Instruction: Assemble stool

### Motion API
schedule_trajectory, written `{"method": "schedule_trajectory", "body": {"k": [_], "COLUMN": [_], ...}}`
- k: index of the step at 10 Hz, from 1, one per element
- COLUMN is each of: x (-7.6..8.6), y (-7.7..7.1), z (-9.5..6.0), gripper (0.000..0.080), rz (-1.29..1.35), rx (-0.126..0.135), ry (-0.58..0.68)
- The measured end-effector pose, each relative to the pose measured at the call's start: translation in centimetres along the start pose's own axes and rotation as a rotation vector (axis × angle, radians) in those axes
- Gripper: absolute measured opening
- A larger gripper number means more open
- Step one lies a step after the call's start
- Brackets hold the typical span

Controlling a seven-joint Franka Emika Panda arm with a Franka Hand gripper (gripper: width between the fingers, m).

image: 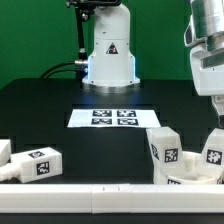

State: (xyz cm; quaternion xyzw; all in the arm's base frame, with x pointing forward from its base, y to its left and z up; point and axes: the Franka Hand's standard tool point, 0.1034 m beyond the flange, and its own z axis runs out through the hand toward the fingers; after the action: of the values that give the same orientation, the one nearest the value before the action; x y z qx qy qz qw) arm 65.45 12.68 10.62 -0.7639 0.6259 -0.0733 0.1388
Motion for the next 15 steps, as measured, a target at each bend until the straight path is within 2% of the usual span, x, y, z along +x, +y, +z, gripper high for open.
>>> {"method": "schedule_trajectory", "body": {"k": [2,3,8,10,12,14,15], "x": [-0.2,-0.4,0.1,-0.4,0.2,0.5,0.8], "y": [-0.6,-0.4,-0.4,-0.1,0.4,0.4,0.5], "z": [-1.0,-0.9,-0.9,-1.2,-1.4,-1.4,-1.2], "gripper": [0.0649,0.0649,0.0649,0.0649,0.0649,0.0649,0.0649], "rz": [-0.400,-0.588,-0.953,-1.370,-1.530,-1.627,-1.813], "rx": [-0.019,-0.034,-0.062,-0.120,-0.113,-0.133,-0.178], "ry": [0.022,0.029,0.046,0.025,0.044,0.049,0.035]}}
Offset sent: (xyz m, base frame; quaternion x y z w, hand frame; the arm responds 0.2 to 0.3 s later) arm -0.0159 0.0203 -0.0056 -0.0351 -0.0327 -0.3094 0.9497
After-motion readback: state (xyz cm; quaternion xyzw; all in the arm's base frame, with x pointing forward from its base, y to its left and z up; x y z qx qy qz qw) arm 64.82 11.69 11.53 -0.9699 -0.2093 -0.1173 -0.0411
